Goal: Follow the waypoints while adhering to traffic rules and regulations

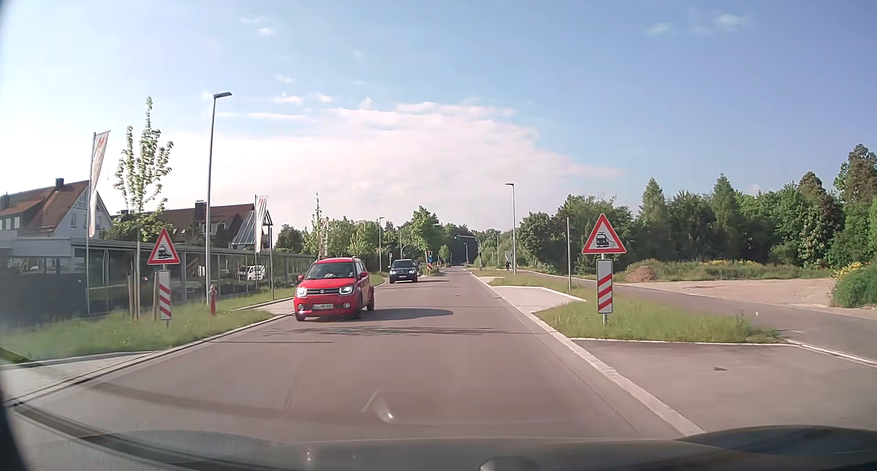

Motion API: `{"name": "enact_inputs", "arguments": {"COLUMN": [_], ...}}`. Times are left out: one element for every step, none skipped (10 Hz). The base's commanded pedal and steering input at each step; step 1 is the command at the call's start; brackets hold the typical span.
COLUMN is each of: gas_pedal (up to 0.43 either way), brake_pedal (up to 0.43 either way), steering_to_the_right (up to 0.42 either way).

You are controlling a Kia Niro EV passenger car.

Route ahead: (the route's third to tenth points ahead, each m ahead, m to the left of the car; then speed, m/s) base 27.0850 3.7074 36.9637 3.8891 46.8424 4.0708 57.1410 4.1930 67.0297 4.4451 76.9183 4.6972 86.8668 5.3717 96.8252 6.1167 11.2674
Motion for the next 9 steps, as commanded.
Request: {"name": "enact_inputs", "arguments": {"gas_pedal": [0.087, 0.087, 0.087, 0.087, 0.087, 0.079, 0.079, 0.079, 0.079], "brake_pedal": [0.0, 0.0, 0.0, 0.0, 0.0, 0.0, 0.0, 0.0, 0.0], "steering_to_the_right": [-0.003, -0.005, -0.007, -0.008, -0.008, -0.008, -0.008, -0.008, -0.007]}}
